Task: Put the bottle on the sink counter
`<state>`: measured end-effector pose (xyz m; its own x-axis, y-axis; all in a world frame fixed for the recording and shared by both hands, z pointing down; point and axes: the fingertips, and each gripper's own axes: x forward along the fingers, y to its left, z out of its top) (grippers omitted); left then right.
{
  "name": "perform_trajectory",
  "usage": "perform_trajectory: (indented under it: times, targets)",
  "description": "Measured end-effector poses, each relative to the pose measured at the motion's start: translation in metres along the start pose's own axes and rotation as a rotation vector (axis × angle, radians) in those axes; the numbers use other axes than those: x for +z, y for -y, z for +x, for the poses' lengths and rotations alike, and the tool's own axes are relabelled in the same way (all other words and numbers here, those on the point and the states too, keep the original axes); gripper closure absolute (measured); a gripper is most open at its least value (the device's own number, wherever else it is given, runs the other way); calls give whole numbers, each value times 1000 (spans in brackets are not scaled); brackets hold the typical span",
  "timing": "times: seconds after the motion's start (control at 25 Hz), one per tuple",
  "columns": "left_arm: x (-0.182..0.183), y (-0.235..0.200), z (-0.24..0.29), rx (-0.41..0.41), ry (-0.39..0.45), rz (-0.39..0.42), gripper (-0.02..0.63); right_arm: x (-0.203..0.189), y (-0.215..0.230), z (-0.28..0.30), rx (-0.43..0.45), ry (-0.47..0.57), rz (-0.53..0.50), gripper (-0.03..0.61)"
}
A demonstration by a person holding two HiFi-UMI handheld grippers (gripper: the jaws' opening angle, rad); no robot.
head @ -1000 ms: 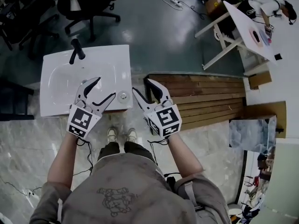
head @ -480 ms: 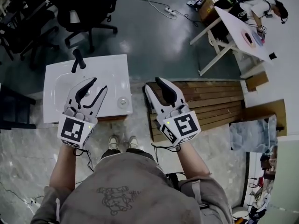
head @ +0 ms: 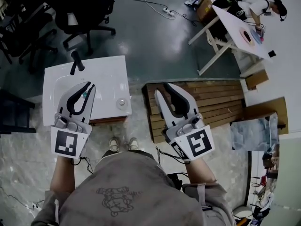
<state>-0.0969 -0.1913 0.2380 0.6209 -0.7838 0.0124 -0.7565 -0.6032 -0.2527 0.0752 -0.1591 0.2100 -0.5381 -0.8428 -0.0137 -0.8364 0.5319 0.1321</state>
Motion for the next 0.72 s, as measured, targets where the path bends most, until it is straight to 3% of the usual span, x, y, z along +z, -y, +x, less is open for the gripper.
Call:
perform_trajectory:
  times: [0.12, 0.32, 0.52, 0.72]
  targets:
    - [4, 7, -4, -7, 2, 23, 577, 0, -4, -6, 2, -12, 4, 502]
    - [2, 22, -12, -20, -2, -6, 583, -5, -10, -18, 3, -25, 17, 518]
    - [-13, 25, -17, -14, -21, -33, 584, -18, -16, -24, -6, -52, -22, 529]
    - [-32, 27, -22, -8, -61, -49, 586, -34, -29, -26, 0, -65, 5, 532]
